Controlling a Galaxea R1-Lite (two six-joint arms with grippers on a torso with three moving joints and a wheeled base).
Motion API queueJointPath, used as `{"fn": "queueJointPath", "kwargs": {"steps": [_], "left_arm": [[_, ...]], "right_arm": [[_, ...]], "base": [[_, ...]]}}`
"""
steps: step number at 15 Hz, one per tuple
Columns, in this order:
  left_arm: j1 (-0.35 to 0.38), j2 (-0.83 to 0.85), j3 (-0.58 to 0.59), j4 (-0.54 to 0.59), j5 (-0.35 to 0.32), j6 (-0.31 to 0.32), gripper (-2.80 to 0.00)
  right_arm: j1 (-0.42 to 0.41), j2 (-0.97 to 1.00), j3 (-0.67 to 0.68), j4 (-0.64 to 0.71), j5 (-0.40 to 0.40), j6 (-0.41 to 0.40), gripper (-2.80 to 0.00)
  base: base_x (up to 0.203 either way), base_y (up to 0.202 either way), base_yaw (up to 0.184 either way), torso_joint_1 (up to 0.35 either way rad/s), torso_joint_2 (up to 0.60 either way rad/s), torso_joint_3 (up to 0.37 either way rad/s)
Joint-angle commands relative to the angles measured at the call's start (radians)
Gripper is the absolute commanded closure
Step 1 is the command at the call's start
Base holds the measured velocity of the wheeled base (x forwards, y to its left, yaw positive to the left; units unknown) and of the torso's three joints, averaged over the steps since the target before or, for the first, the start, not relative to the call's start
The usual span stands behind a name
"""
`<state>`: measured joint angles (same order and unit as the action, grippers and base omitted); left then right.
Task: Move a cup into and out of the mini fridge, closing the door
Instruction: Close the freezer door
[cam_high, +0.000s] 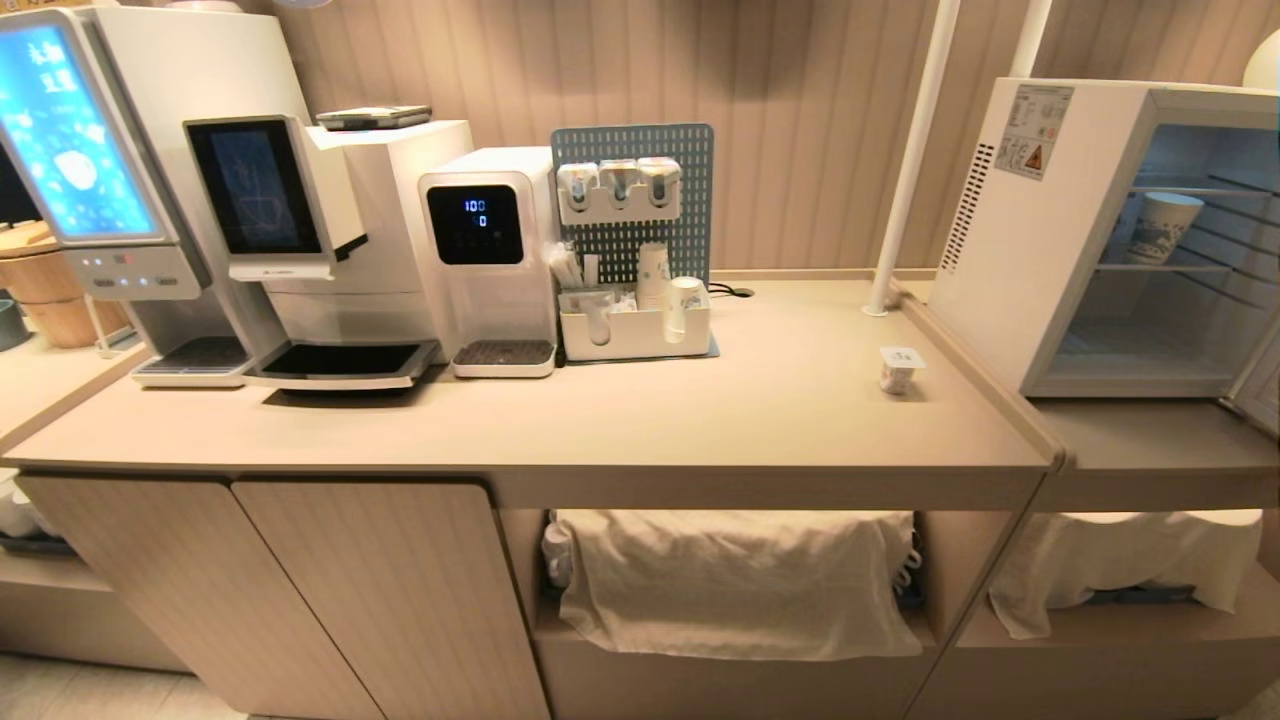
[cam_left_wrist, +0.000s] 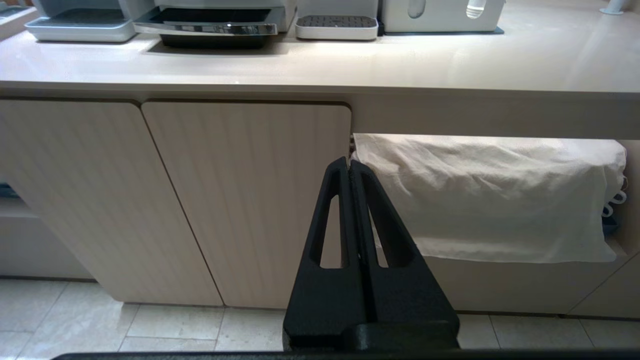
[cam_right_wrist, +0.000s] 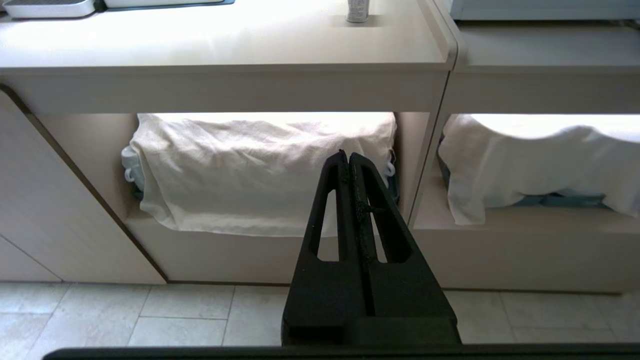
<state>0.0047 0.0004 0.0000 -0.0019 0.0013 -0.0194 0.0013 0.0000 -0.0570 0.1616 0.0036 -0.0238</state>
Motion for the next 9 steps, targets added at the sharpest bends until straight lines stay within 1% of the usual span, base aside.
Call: {"fn": "queueJointPath", "kwargs": {"steps": [1, 9], "left_arm": [[0.000, 0.001, 0.000, 0.000, 0.000, 0.001, 0.00], [0.001, 0.001, 0.000, 0.002, 0.000, 0.006, 0.00]], "right_arm": [[0.000, 0.002, 0.000, 0.001, 0.001, -0.002, 0.00], [0.000, 0.002, -0.001, 0.001, 0.003, -0.005, 0.00]], "base": [[0.000, -0.197, -0.001, -0.001, 0.00, -0.004], [0.000, -0.194, -0.001, 0.003, 0.00, 0.003]]}}
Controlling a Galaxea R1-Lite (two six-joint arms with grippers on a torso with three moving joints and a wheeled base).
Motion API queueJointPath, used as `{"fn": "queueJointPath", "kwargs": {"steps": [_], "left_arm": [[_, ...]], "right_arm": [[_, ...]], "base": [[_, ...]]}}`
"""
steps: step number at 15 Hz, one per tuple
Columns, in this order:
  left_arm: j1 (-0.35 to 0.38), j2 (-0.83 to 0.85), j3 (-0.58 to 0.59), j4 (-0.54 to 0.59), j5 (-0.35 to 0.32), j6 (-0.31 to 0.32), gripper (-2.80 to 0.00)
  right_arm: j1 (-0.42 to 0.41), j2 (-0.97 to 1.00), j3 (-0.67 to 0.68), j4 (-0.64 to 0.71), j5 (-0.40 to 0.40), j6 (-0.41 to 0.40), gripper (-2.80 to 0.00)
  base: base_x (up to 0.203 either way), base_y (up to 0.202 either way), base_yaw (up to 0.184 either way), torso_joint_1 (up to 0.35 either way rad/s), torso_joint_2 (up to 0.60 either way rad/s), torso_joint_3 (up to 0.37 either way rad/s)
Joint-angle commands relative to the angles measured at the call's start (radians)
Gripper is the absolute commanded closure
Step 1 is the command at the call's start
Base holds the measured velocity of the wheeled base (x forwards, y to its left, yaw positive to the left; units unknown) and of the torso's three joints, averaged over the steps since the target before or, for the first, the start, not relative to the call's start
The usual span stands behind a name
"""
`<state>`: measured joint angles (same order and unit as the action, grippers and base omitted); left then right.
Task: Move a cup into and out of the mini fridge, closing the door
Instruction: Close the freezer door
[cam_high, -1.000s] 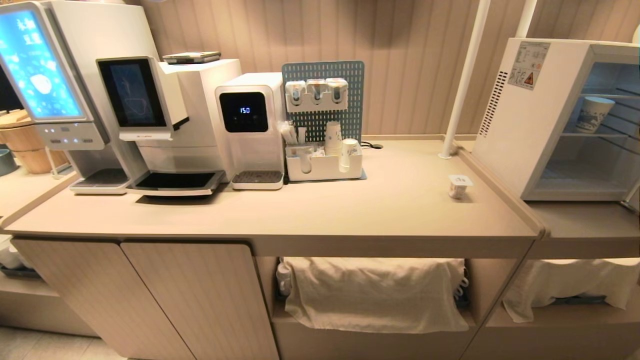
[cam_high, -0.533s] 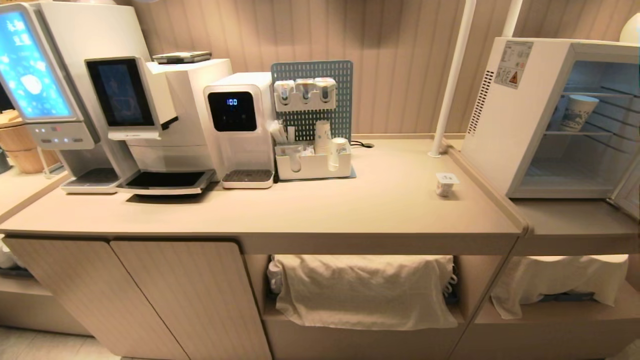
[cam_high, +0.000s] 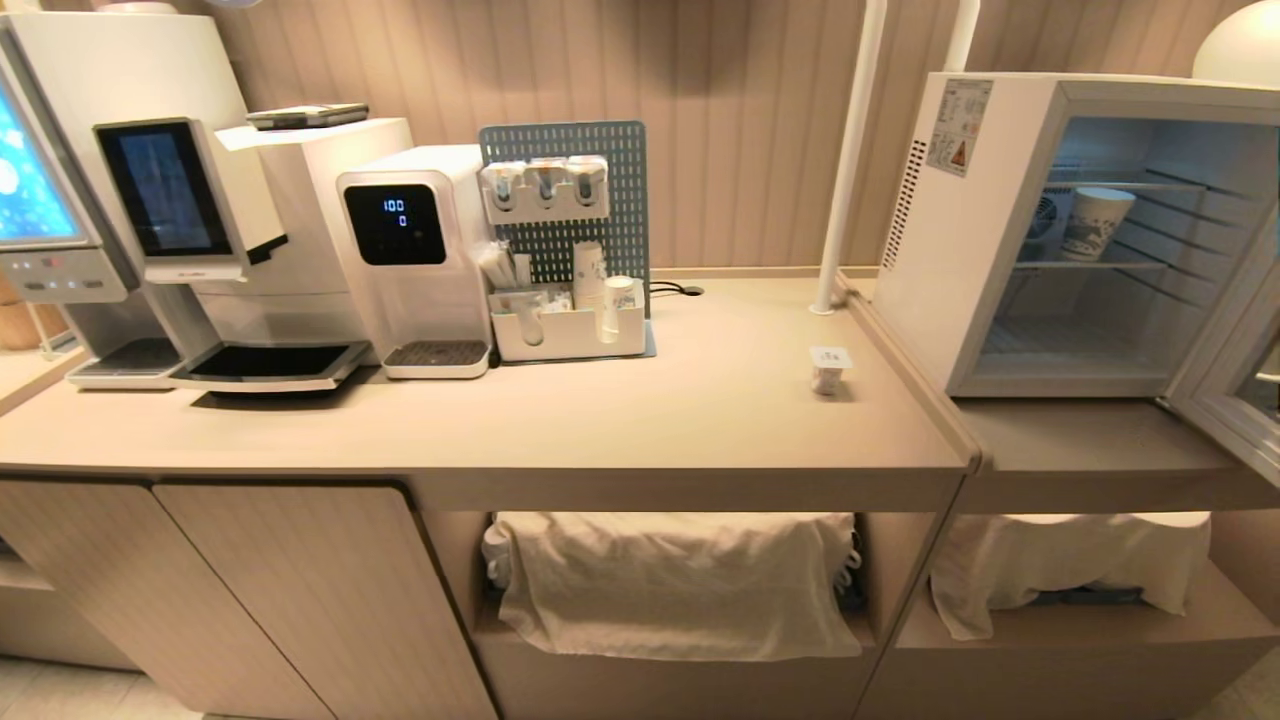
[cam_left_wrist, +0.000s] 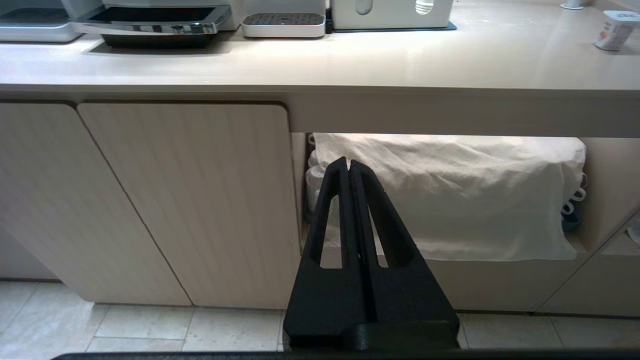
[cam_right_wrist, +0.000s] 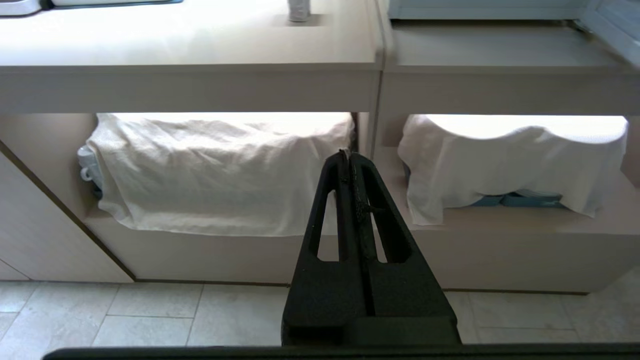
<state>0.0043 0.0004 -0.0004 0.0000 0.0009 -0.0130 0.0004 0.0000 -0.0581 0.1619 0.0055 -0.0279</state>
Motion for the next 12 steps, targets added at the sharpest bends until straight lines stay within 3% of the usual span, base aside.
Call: {"fn": "queueJointPath", "kwargs": {"steps": [1, 12], "left_arm": [[0.000, 0.001, 0.000, 0.000, 0.001, -0.001, 0.00], [0.000, 0.001, 0.000, 0.000, 0.001, -0.001, 0.00]], "right_arm": [[0.000, 0.002, 0.000, 0.001, 0.000, -0.001, 0.00], [0.001, 0.002, 0.000, 0.001, 0.000, -0.001, 0.00]], "base": [[0.000, -0.195, 0.000, -0.001, 0.00, 0.001], [0.000, -0.194, -0.001, 0.003, 0.00, 0.001]]}}
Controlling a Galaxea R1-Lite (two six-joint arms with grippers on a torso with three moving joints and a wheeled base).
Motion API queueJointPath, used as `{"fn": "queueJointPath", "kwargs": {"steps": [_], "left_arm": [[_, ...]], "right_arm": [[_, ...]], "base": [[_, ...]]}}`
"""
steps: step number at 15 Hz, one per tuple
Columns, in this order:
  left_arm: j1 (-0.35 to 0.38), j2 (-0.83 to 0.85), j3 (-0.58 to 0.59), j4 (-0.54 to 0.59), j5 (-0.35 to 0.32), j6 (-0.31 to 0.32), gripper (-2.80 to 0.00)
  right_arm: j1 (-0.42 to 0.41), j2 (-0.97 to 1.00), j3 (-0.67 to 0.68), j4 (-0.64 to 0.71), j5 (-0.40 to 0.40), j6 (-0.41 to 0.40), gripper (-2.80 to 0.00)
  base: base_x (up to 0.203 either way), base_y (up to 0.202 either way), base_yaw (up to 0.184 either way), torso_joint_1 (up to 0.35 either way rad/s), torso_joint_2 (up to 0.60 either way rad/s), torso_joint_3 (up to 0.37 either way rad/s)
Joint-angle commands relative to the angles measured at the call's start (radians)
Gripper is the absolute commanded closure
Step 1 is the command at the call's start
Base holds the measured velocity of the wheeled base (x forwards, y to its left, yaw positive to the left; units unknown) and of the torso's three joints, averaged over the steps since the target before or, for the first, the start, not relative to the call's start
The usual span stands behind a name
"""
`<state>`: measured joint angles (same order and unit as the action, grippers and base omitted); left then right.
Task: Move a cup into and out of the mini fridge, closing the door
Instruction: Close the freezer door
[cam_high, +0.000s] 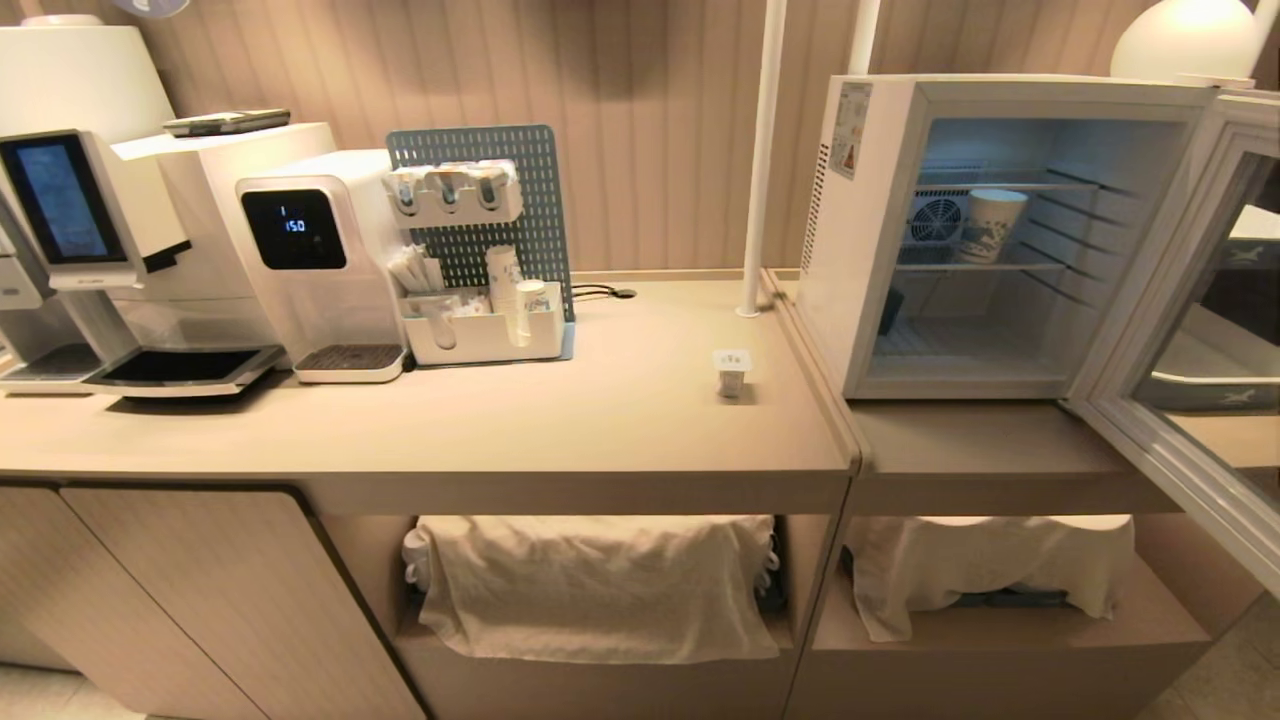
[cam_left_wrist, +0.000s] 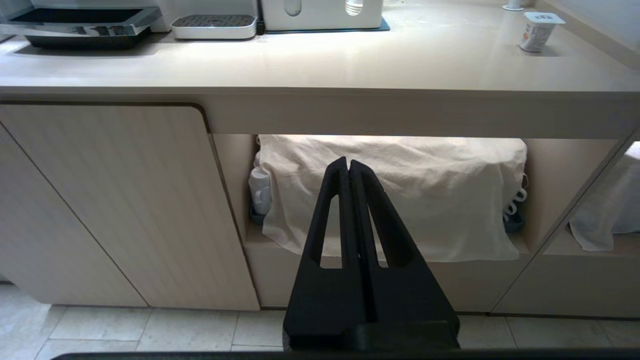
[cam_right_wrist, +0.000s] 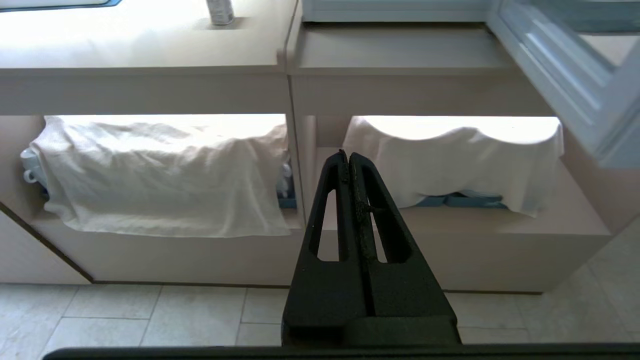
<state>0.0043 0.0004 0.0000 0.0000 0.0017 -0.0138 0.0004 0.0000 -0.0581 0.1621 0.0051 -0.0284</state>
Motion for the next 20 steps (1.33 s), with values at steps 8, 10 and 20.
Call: {"fn": "queueJointPath", "kwargs": {"steps": [8, 10, 20], "left_arm": [[0.002, 0.001, 0.000, 0.000, 0.000, -0.002, 0.00], [0.000, 0.001, 0.000, 0.000, 0.000, -0.002, 0.00], [0.000, 0.001, 0.000, -0.002, 0.000, -0.002, 0.00]], "right_arm": [[0.001, 0.002, 0.000, 0.001, 0.001, -0.001, 0.00], [0.000, 0.002, 0.000, 0.001, 0.001, -0.001, 0.00], [0.001, 0.002, 0.000, 0.001, 0.001, -0.001, 0.00]], "base": [[0.000, -0.195, -0.001, 0.004, 0.00, 0.004], [0.000, -0.198, -0.002, 0.005, 0.00, 0.002], [0.000, -0.194, -0.001, 0.002, 0.00, 0.002]]}}
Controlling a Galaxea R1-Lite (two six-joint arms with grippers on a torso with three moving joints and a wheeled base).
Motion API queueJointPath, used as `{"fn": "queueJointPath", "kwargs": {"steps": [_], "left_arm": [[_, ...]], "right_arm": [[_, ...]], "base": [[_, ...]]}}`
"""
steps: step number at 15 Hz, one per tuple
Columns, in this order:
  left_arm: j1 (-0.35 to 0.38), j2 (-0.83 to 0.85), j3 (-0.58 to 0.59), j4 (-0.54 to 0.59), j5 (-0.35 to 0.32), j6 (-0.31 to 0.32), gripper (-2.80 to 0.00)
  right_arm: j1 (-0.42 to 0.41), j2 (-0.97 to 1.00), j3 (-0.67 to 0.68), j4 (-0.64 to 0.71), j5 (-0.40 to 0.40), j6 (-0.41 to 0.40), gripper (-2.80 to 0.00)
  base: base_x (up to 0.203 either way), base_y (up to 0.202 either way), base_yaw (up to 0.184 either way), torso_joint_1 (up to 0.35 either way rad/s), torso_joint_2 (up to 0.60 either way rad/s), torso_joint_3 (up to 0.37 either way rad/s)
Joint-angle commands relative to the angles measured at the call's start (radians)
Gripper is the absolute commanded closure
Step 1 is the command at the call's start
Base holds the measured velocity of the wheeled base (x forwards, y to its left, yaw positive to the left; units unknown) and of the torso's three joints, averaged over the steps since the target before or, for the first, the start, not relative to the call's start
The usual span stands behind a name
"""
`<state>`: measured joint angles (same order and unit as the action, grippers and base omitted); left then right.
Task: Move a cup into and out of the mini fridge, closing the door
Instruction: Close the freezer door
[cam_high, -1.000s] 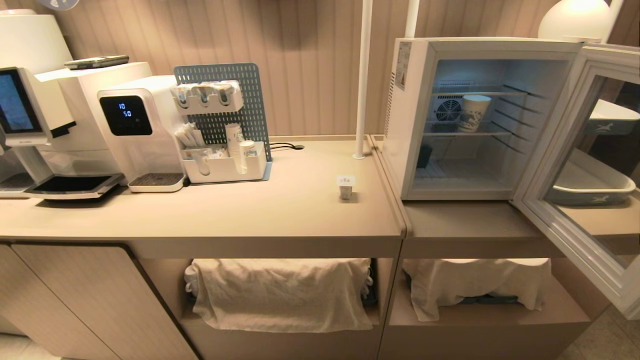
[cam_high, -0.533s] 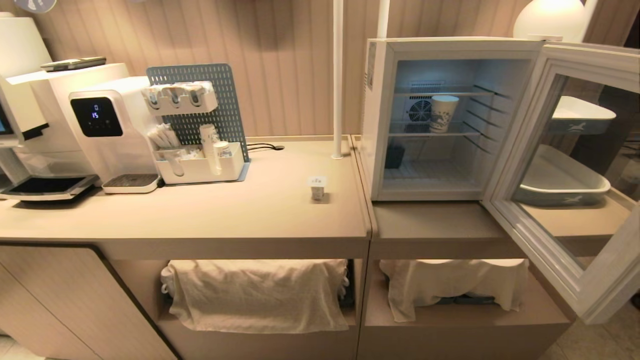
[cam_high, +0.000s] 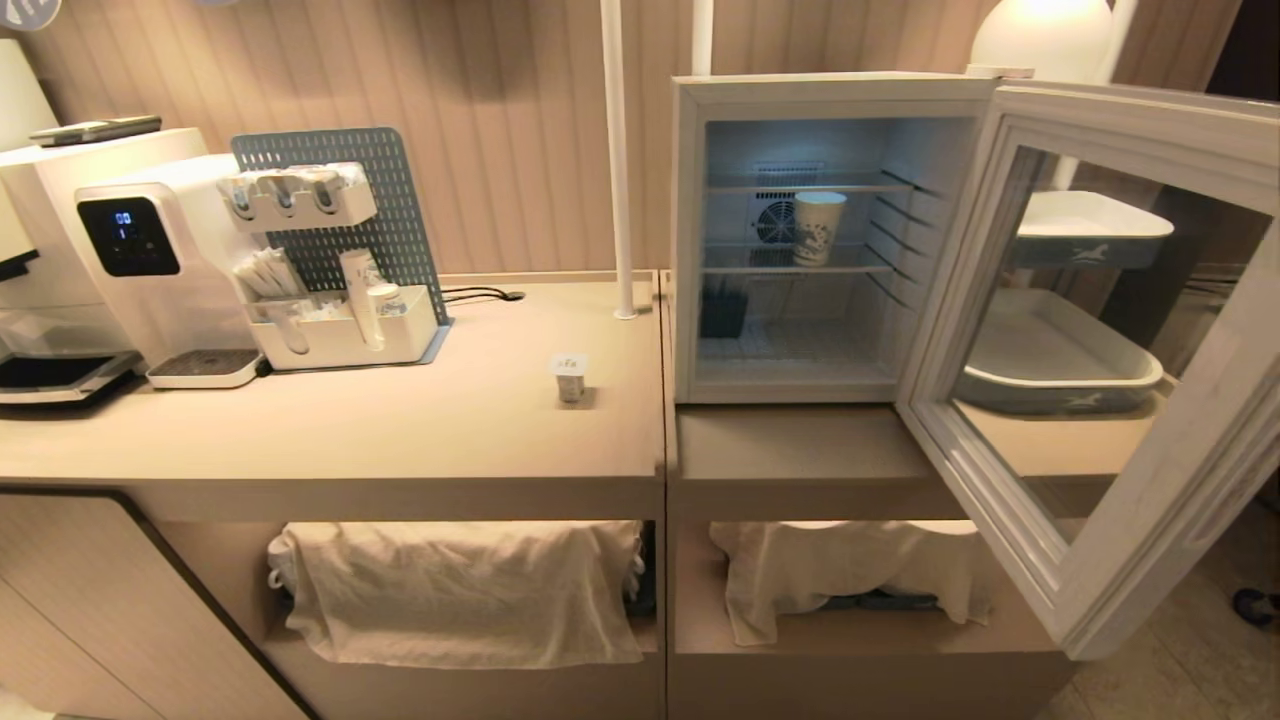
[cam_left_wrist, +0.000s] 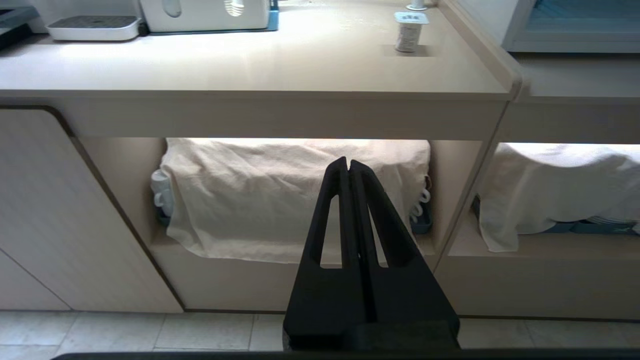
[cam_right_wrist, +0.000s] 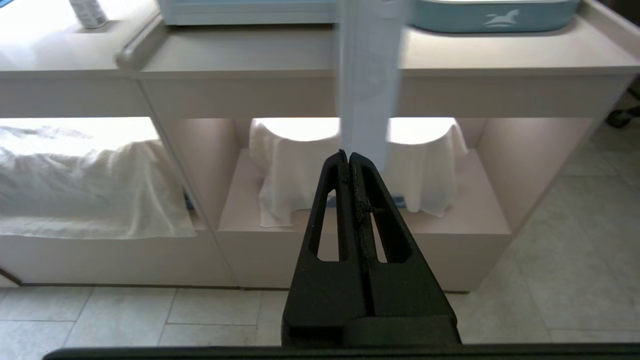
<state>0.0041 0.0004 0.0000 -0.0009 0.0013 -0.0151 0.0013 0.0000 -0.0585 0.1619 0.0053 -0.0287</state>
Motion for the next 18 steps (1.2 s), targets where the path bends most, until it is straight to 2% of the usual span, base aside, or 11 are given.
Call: {"fn": "queueJointPath", "kwargs": {"steps": [1, 15, 18], "left_arm": [[0.001, 0.001, 0.000, -0.001, 0.000, -0.002, 0.00], [0.001, 0.001, 0.000, -0.001, 0.002, -0.008, 0.00], [0.001, 0.001, 0.000, -0.001, 0.002, -0.008, 0.00]], "right_arm": [[0.000, 0.002, 0.002, 0.001, -0.001, 0.000, 0.00], [0.000, 0.002, 0.000, 0.001, -0.001, 0.003, 0.00], [0.000, 0.002, 0.000, 0.001, -0.001, 0.003, 0.00]], "base": [[0.000, -0.193, -0.002, 0.002, 0.00, 0.006], [0.010, -0.193, -0.002, 0.002, 0.00, 0.001], [0.034, -0.042, -0.002, 0.001, 0.00, 0.001]]}}
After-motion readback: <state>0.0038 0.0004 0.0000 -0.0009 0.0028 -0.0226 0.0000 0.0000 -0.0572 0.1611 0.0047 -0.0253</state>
